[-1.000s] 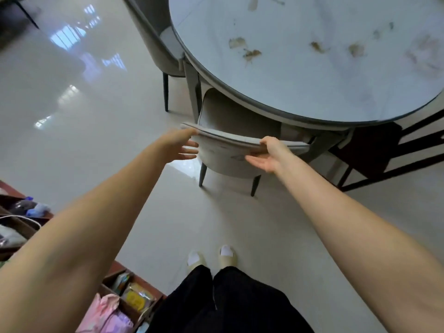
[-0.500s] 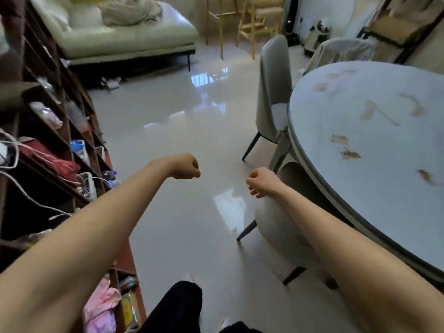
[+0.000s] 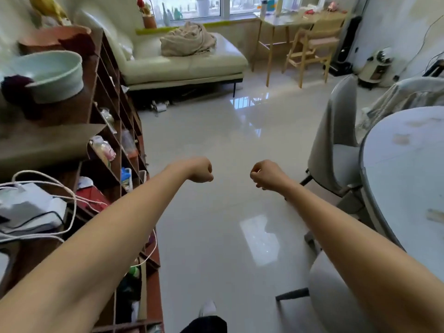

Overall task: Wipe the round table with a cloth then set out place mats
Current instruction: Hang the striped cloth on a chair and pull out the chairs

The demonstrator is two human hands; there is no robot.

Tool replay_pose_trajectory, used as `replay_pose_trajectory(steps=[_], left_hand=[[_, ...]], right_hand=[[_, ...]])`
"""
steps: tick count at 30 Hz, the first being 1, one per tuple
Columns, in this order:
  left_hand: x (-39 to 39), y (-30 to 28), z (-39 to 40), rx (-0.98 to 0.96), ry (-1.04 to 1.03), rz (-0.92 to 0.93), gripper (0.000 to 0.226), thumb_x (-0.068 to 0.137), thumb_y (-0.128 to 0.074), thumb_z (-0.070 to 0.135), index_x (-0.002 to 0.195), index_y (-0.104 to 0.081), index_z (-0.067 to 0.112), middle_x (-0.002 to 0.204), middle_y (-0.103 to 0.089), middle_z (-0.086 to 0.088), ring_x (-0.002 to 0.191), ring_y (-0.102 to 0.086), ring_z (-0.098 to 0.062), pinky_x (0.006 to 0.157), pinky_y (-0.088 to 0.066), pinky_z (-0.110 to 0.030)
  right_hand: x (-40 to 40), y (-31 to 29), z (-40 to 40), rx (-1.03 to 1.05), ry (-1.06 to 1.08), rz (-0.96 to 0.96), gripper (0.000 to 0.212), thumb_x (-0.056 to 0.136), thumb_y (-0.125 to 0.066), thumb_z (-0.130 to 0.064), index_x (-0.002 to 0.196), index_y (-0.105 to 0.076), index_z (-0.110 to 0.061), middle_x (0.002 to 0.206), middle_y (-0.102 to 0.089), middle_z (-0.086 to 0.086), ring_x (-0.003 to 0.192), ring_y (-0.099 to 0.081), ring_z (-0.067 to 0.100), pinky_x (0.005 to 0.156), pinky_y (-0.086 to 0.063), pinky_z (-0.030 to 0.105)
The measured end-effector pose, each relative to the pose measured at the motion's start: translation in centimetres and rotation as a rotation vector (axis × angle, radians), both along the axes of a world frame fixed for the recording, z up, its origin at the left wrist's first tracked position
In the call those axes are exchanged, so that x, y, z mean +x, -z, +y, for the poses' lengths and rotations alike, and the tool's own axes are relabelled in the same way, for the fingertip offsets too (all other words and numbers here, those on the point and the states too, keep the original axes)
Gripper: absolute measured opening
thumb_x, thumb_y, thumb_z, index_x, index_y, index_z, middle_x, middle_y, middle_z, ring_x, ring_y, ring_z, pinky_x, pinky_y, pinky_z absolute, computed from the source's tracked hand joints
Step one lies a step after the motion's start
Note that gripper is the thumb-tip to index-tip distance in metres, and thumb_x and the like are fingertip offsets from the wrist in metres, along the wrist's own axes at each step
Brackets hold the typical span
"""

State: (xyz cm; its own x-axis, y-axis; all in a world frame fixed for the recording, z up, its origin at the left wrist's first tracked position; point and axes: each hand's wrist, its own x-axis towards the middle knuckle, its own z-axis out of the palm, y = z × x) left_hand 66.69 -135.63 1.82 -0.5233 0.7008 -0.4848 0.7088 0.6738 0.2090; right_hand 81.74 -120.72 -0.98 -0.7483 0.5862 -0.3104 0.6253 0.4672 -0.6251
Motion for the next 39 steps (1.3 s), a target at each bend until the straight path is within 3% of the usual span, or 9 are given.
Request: replay_pose_trajectory(steps=[6,10,14,17,24,28,31,35,39], left_hand=[[-4.8,-0.9,8.1,0.000,0.139,0.005,0.037,0.094,-0.053,0.024,0.127,-0.059,0.007,0.126,-0.059,-0.009,0.114,-0.056,-0.028,0.098,-0.045,-0.037],[-5.7,-0.4,16.5,0.026,0.254,-0.016,0.036,0.094,-0.053,0.023,0.124,-0.060,0.004,0.124,-0.060,-0.011,0.111,-0.057,-0.029,0.094,-0.046,-0.036],[-6.7,0.5,24.8,0.043,0.310,-0.022,0.031,0.094,-0.052,0.021,0.116,-0.058,0.002,0.127,-0.059,-0.013,0.105,-0.056,-0.026,0.093,-0.044,-0.033],[-7.8,1.6,30.4,0.057,0.300,-0.044,0.046,0.094,-0.052,0.023,0.137,-0.048,0.009,0.136,-0.054,-0.008,0.119,-0.053,-0.027,0.100,-0.044,-0.035],[-10.2,1.8,45.5,0.167,0.244,-0.195,0.052,0.094,-0.056,0.022,0.142,-0.043,0.007,0.142,-0.048,-0.011,0.127,-0.048,-0.027,0.105,-0.039,-0.036],[-11.1,3.0,54.0,0.190,0.192,-0.339,0.054,0.093,-0.056,0.021,0.143,-0.041,0.007,0.135,-0.051,-0.014,0.112,-0.053,-0.027,0.099,-0.044,-0.038],[-11.7,3.9,58.5,0.219,0.145,-0.453,0.055,0.093,-0.056,0.022,0.144,-0.038,0.010,0.118,-0.053,-0.010,0.095,-0.051,-0.023,0.088,-0.050,-0.036],[-14.0,5.0,66.5,0.211,0.161,-0.552,0.059,0.095,-0.054,0.027,0.147,-0.031,0.010,0.141,-0.040,-0.008,0.118,-0.047,-0.023,0.093,-0.051,-0.036],[-14.8,6.1,72.4,0.157,0.166,-0.653,0.065,0.097,-0.050,0.032,0.150,-0.022,0.007,0.148,-0.035,-0.010,0.126,-0.045,-0.027,0.094,-0.051,-0.040]], right_hand=[[-3.4,-0.1,5.2,0.067,0.149,-0.039,0.028,0.083,-0.046,-0.007,0.094,-0.066,0.008,0.079,-0.068,0.020,0.068,-0.061,0.030,0.067,-0.052,0.035],[-3.2,0.4,11.8,0.120,0.269,-0.079,0.029,0.083,-0.047,-0.009,0.097,-0.067,0.006,0.091,-0.071,0.022,0.086,-0.068,0.033,0.078,-0.055,0.042],[-3.4,1.2,19.5,0.160,0.368,-0.078,0.028,0.083,-0.049,-0.011,0.093,-0.069,0.006,0.088,-0.071,0.022,0.084,-0.067,0.034,0.080,-0.057,0.044],[-4.2,2.4,25.2,0.151,0.411,-0.051,0.026,0.083,-0.052,-0.012,0.091,-0.069,0.006,0.093,-0.070,0.022,0.088,-0.065,0.036,0.081,-0.056,0.044],[-5.2,2.4,38.0,0.096,0.544,-0.024,0.029,0.089,-0.053,-0.010,0.108,-0.063,0.008,0.106,-0.065,0.024,0.101,-0.060,0.036,0.090,-0.050,0.048],[-5.5,3.9,44.1,0.045,0.629,-0.082,0.020,0.089,-0.055,-0.018,0.102,-0.053,-0.003,0.095,-0.055,0.011,0.097,-0.054,0.030,0.079,-0.046,0.037],[-6.5,4.1,47.6,0.004,0.660,-0.120,0.047,0.089,-0.060,-0.025,0.128,-0.044,-0.004,0.124,-0.053,0.015,0.113,-0.053,0.032,0.092,-0.047,0.041],[-10.7,5.2,54.2,-0.014,0.772,-0.074,0.065,0.087,-0.065,-0.022,0.139,-0.031,-0.002,0.142,-0.041,0.019,0.127,-0.045,0.035,0.099,-0.042,0.041],[-14.1,7.1,57.9,-0.104,0.858,-0.127,0.073,0.087,-0.068,-0.023,0.144,-0.025,-0.003,0.146,-0.038,0.018,0.130,-0.043,0.034,0.099,-0.043,0.040]])
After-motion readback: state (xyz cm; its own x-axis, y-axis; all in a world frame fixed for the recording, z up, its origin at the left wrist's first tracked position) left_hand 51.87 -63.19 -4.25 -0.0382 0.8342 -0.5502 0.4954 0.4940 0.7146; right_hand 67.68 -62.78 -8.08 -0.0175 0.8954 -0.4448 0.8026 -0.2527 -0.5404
